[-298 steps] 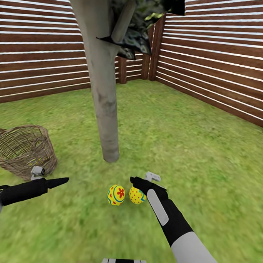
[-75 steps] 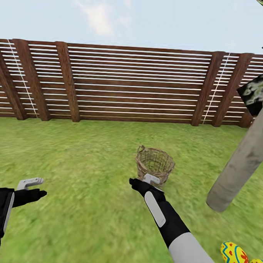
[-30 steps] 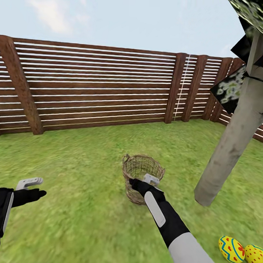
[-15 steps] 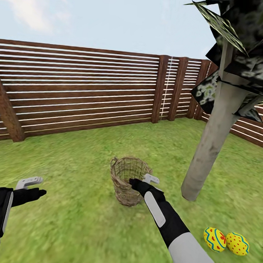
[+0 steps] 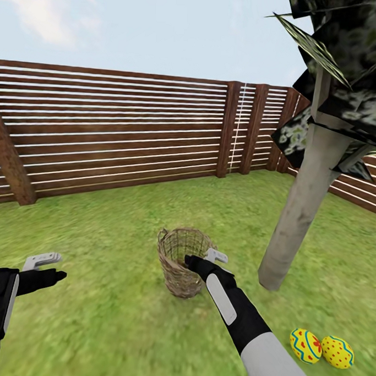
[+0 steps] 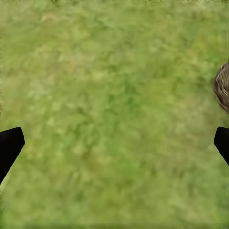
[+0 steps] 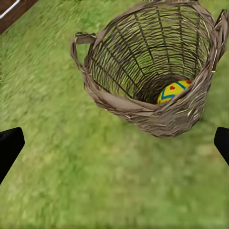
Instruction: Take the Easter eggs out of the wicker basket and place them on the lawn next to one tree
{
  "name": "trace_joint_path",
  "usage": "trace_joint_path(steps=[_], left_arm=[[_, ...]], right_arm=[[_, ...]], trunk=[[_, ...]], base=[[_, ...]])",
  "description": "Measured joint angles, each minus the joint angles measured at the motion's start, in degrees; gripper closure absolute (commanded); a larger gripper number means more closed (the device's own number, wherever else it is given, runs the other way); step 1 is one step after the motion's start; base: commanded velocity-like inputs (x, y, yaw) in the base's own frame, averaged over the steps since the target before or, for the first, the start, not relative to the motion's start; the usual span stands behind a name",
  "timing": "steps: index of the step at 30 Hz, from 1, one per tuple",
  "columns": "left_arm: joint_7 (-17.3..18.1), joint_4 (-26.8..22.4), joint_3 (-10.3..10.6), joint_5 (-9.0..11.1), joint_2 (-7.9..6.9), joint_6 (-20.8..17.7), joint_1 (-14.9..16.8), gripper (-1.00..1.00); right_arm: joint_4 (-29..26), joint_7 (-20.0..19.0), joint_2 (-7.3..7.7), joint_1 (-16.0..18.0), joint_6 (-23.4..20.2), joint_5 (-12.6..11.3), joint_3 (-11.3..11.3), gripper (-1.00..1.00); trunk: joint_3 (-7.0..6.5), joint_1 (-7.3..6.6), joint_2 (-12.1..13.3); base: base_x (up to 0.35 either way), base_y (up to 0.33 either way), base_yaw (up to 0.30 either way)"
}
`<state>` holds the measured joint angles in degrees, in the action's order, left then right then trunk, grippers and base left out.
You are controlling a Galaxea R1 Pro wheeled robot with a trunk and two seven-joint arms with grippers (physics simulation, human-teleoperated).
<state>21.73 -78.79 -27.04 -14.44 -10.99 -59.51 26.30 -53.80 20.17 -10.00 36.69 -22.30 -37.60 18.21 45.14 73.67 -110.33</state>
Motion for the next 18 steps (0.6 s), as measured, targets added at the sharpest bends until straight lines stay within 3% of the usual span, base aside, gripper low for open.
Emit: trace_joint_path(steps=[3, 11, 18], left_arm=[[0.0, 0.0, 0.0, 0.0, 0.06, 0.0, 0.0, -1.0], [0.0, -0.3, 0.0, 0.1, 0.09, 0.0, 0.0, -1.0], [0.0, -0.5, -0.1, 0.4, 0.01, 0.0, 0.0, -1.0]], right_arm=[[0.0, 0.0, 0.0, 0.0, 0.0, -0.1, 0.0, -1.0], [0.0, 0.0, 0.0, 0.0, 0.0, -0.1, 0.0, -1.0], [0.0, 0.0, 0.0, 0.0, 0.0, 0.0, 0.0, -1.0]], trunk=[[-0.54, -0.66, 1.2], [-0.54, -0.67, 1.2], [-0.55, -0.69, 1.2]], base=[[0.0, 0.0, 0.0], [0.013, 0.004, 0.0], [0.218, 0.126, 0.0]])
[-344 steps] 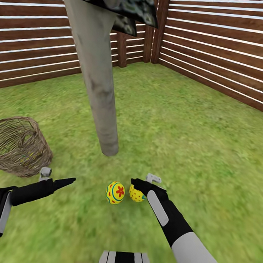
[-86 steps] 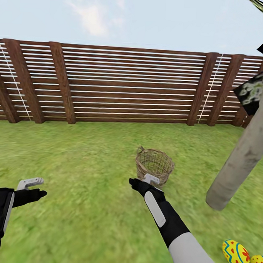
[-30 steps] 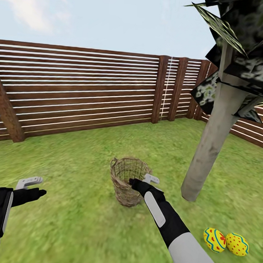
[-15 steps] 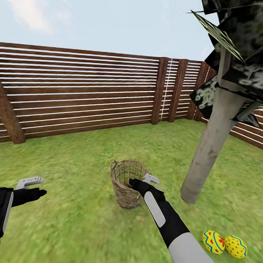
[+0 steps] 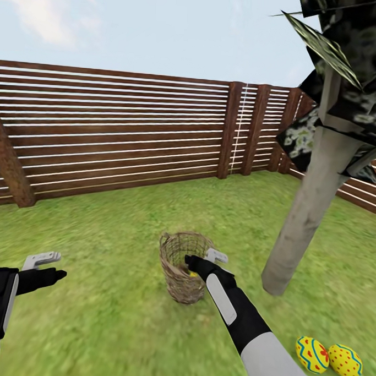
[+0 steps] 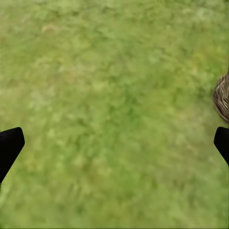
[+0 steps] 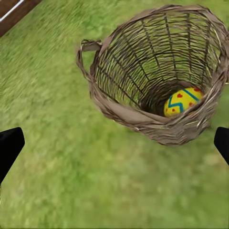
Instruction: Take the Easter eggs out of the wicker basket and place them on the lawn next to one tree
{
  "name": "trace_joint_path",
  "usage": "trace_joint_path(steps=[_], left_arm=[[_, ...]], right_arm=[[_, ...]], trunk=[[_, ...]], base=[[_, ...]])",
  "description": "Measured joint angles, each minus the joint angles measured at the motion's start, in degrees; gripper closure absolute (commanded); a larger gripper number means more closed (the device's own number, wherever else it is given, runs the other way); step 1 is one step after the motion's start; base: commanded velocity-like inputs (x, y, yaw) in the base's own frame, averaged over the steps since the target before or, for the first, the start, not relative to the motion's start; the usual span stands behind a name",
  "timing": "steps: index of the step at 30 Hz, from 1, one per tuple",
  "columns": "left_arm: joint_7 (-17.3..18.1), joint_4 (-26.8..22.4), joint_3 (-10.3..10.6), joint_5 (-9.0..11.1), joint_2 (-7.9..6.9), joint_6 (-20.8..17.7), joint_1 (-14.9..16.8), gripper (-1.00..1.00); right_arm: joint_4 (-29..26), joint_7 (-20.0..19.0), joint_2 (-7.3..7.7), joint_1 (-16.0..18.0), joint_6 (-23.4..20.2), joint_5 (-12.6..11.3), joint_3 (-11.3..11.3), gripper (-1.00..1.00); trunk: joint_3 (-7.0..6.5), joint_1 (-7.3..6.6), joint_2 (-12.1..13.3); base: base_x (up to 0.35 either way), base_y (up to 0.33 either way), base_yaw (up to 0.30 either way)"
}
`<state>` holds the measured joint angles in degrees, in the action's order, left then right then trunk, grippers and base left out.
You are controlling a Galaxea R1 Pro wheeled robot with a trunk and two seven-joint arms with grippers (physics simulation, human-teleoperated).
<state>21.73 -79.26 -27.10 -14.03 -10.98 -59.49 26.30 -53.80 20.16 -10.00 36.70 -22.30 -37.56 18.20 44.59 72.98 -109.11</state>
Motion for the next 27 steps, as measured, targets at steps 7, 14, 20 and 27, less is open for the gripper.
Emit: trace_joint_path(steps=[7, 14, 20, 27], left_arm=[[0.0, 0.0, 0.0, 0.0, 0.0, 0.0, 0.0, -1.0], [0.0, 0.0, 0.0, 0.0, 0.0, 0.0, 0.0, -1.0], [0.0, 0.0, 0.0, 0.0, 0.02, -0.1, 0.0, -1.0], [0.0, 0.0, 0.0, 0.0, 0.07, 0.0, 0.0, -1.0]], right_arm=[[0.0, 0.0, 0.0, 0.0, 0.0, 0.0, 0.0, -1.0], [0.0, 0.0, 0.0, 0.0, 0.0, 0.0, 0.0, -1.0], [0.0, 0.0, 0.0, 0.0, 0.0, 0.1, 0.0, -1.0], [0.0, 0.0, 0.0, 0.0, 0.0, 0.2, 0.0, -1.0]], trunk=[[0.0, 0.0, 0.0], [-0.03, 0.01, 0.0], [-0.14, 0.01, 0.0], [-0.15, 0.01, 0.0]], base=[[0.251, 0.209, -0.001], [0.183, 0.278, -0.161], [0.15, 0.297, -0.154], [0.163, 0.255, -0.007]])
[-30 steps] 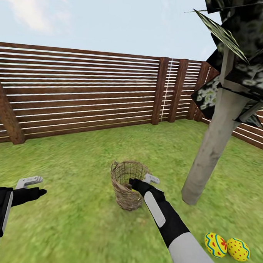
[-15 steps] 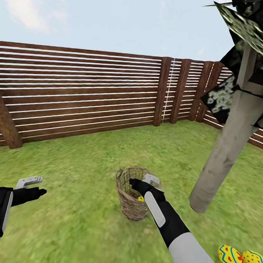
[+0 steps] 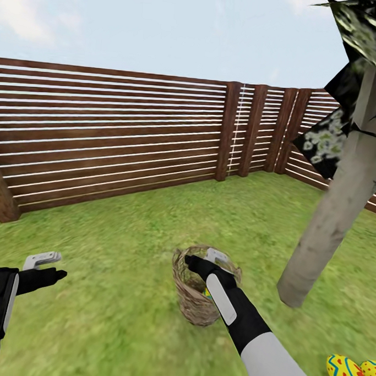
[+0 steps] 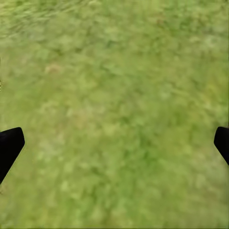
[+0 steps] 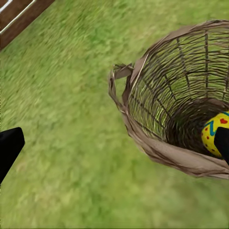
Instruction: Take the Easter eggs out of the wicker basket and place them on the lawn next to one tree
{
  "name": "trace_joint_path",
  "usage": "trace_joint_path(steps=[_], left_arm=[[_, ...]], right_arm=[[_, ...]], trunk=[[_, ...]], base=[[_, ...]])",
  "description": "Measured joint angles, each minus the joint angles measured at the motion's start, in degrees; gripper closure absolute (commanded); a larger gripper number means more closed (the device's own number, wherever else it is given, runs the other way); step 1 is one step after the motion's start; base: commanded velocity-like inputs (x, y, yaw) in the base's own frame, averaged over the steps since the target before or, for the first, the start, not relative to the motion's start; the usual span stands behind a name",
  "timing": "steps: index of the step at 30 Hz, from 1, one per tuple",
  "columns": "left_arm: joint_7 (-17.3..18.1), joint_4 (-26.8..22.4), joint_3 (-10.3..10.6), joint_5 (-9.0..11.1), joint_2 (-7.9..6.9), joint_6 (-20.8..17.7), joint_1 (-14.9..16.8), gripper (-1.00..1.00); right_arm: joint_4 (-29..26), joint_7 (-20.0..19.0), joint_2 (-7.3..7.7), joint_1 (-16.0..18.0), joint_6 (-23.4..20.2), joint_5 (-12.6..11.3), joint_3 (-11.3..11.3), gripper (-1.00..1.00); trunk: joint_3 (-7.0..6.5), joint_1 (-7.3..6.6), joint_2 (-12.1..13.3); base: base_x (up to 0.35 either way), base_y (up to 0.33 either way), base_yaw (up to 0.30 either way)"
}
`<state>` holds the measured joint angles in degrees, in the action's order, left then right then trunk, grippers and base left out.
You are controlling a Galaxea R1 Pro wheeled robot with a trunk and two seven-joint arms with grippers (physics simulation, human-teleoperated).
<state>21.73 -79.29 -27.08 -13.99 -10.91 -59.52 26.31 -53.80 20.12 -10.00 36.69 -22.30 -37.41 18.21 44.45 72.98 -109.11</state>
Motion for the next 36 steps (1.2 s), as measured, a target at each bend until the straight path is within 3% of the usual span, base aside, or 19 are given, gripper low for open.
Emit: trace_joint_path(steps=[8, 20, 36], left_arm=[[0.0, 0.0, 0.0, 0.0, 0.01, 0.0, 0.0, -1.0], [0.0, 0.0, 0.1, 0.0, 0.01, 0.0, 0.0, -1.0], [0.0, 0.0, 0.0, 0.0, -0.02, 0.0, 0.0, -1.0]], right_arm=[[0.0, 0.0, 0.0, 0.0, 0.0, 0.0, 0.0, -1.0], [0.0, 0.0, 0.0, 0.0, 0.0, 0.0, 0.0, -1.0], [0.0, 0.0, 0.0, 0.0, 0.0, 0.1, 0.0, -1.0]], trunk=[[-0.01, 0.01, 0.0], [-0.72, 0.02, 0.0], [-1.24, 0.0, 0.0]], base=[[0.179, 0.143, -0.015], [0.011, 0.025, -0.168], [0.157, 0.226, -0.079]])
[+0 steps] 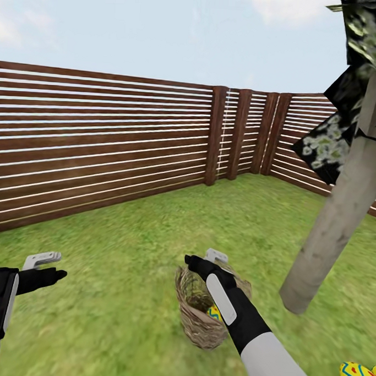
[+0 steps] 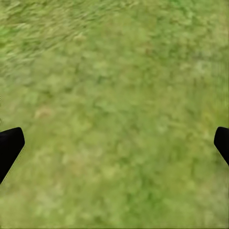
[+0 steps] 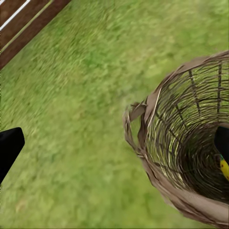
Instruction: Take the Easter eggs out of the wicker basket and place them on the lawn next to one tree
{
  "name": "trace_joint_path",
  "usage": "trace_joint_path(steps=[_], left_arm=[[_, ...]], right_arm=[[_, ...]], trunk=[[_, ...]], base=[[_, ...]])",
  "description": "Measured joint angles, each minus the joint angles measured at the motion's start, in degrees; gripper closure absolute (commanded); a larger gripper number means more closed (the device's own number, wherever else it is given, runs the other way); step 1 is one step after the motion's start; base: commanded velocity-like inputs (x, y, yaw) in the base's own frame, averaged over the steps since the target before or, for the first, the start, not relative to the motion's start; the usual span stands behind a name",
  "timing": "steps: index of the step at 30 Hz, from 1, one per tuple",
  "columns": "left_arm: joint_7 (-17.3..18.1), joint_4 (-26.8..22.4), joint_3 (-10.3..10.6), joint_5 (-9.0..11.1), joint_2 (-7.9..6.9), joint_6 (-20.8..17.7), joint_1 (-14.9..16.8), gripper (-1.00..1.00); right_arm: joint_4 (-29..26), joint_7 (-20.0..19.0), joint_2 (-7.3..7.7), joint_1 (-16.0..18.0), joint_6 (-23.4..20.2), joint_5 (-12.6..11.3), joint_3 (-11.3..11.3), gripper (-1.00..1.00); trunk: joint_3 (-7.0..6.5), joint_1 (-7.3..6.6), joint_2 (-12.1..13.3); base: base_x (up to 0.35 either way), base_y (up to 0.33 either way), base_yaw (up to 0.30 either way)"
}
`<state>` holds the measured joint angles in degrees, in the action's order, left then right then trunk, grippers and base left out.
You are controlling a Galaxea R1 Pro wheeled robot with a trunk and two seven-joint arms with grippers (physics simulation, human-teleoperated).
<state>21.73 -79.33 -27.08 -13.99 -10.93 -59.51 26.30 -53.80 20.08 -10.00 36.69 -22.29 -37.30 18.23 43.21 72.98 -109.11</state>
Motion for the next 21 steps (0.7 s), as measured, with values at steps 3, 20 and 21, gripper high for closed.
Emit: trace_joint_path(steps=[3, 20, 21], left_arm=[[0.0, 0.0, 0.0, 0.0, 0.02, 0.0, 0.0, -1.0], [0.0, 0.0, 0.1, 0.0, 0.03, 0.0, 0.0, -1.0], [0.0, 0.0, 0.1, 0.0, 0.03, 0.0, 0.0, -1.0]], right_arm=[[0.0, 0.0, 0.0, 0.0, 0.0, 0.0, 0.0, -1.0], [0.0, 0.0, 0.0, 0.0, 0.0, -0.1, -0.1, -1.0], [0.0, 0.0, 0.0, 0.0, 0.0, -0.1, -0.1, -1.0]], trunk=[[0.0, 0.0, 0.0], [-0.73, 0.02, 0.0], [-0.79, 0.02, 0.0]], base=[[0.195, 0.214, 0.0], [0.085, 0.162, -0.194], [0.002, 0.187, -0.233]])
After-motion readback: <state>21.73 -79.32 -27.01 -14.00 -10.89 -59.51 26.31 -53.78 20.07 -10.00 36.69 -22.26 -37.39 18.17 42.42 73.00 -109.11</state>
